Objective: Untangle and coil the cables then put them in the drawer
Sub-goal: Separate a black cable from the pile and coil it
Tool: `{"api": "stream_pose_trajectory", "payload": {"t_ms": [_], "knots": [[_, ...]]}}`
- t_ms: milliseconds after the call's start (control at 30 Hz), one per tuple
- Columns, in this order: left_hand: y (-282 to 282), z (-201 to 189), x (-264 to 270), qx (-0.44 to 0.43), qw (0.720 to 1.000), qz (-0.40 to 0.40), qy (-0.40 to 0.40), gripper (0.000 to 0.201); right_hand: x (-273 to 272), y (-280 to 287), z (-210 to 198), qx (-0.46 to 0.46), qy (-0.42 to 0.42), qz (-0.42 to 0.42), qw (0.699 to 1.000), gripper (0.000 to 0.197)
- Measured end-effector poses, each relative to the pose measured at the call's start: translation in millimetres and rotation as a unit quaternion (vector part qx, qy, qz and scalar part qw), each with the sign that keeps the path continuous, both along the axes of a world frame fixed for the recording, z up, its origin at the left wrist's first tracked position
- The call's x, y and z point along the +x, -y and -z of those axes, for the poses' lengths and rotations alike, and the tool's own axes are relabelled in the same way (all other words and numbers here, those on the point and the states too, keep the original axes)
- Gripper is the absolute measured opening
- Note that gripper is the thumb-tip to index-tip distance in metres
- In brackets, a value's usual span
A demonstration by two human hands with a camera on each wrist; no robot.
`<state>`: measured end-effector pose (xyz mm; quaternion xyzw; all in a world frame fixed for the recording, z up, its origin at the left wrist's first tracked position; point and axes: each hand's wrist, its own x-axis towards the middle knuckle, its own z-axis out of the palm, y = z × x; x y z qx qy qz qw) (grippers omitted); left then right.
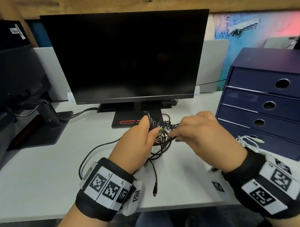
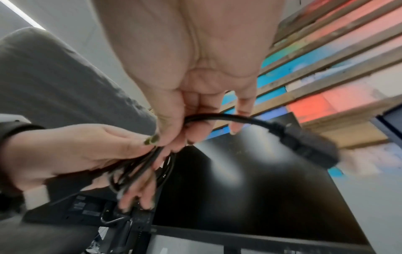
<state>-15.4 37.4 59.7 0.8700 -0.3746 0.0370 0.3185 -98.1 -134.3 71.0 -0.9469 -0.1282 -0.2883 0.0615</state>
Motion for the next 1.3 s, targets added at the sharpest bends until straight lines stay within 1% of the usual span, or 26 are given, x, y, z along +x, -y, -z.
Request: {"api": "stream_pose_trajectory", "payload": {"t_ms": [100, 133, 200, 233, 267, 333, 400, 467, 533, 567, 600, 633, 700, 733, 767, 867, 900, 1000, 1067, 1133, 1233, 1267, 1300], "knots": [[1, -1, -3, 0.008, 0.999, 0.049, -0.014, 0.017, 0, 8, -11, -0.09, 0.052, -0.033, 0.994, 0.045], [1, -2, -4, -0.006, 0.997, 0.072, -0.03, 0.016, 1, 10, -15, -0.1, 0.075, -0.035, 0.992, 0.042], [1, -2, -7, -0.043, 0.988, 0.123, -0.078, 0.016, 0, 10, -22, -0.09, 0.113, -0.03, 0.989, 0.019], [2, -2, -9, -0.058, 0.983, 0.146, -0.096, 0.014, -1, 9, -25, -0.079, 0.136, -0.016, 0.987, 0.018], [3, -2, -11, -0.069, 0.979, 0.163, -0.105, 0.014, -1, 8, -26, -0.081, 0.157, 0.0, 0.984, 0.022], [4, 0, -13, -0.097, 0.972, 0.176, -0.124, 0.021, 1, 6, -25, -0.081, 0.18, 0.023, 0.98, 0.025], [4, -1, -15, -0.144, 0.953, 0.202, -0.171, 0.025, 4, 3, -20, -0.036, 0.169, 0.018, 0.985, 0.029], [4, -3, -18, -0.194, 0.922, 0.247, -0.225, 0.024, 4, -1, -14, 0.061, 0.141, -0.012, 0.988, 0.033], [4, -5, -20, -0.232, 0.89, 0.284, -0.271, 0.024, 2, -5, -11, 0.176, 0.065, -0.063, 0.98, 0.041], [4, -6, -20, -0.245, 0.876, 0.3, -0.288, 0.024, 0, -7, -10, 0.232, 0.016, -0.089, 0.969, 0.048], [3, -6, -20, -0.256, 0.863, 0.314, -0.301, 0.024, -2, -9, -11, 0.291, -0.029, -0.112, 0.95, 0.053], [3, -7, -20, -0.265, 0.853, 0.324, -0.311, 0.024, -3, -9, -13, 0.353, -0.068, -0.133, 0.924, 0.055], [1, -8, -18, -0.28, 0.84, 0.339, -0.319, 0.022, -6, -6, -16, 0.46, -0.124, -0.175, 0.862, 0.052], [0, -8, -17, -0.284, 0.838, 0.345, -0.315, 0.019, -7, -4, -17, 0.483, -0.147, -0.191, 0.842, 0.05], [0, -8, -16, -0.285, 0.837, 0.351, -0.308, 0.017, -9, -2, -16, 0.49, -0.172, -0.204, 0.83, 0.052], [0, -8, -16, -0.288, 0.836, 0.362, -0.296, 0.015, -14, 4, -12, 0.493, -0.256, -0.224, 0.801, 0.067], [0, -8, -16, -0.29, 0.834, 0.361, -0.299, 0.016, -16, 3, -11, 0.49, -0.271, -0.221, 0.799, 0.07], [1, -6, -15, -0.289, 0.837, 0.356, -0.299, 0.017, -17, -2, -7, 0.479, -0.261, -0.177, 0.819, 0.068], [1, -5, -15, -0.293, 0.832, 0.361, -0.303, 0.018, -16, -5, -3, 0.49, -0.249, -0.161, 0.82, 0.063], [1, -3, -14, -0.298, 0.821, 0.367, -0.319, 0.029, -17, -10, 0, 0.513, -0.255, -0.181, 0.799, 0.056], [2, -3, -14, -0.307, 0.804, 0.381, -0.337, 0.031, -17, -17, 5, 0.577, -0.256, -0.229, 0.741, 0.046], [1, -5, -15, -0.307, 0.804, 0.381, -0.338, 0.03, -16, -19, 6, 0.593, -0.245, -0.23, 0.732, 0.045], [1, -6, -14, -0.304, 0.807, 0.377, -0.337, 0.026, -16, -21, 8, 0.599, -0.228, -0.222, 0.735, 0.045]]}}
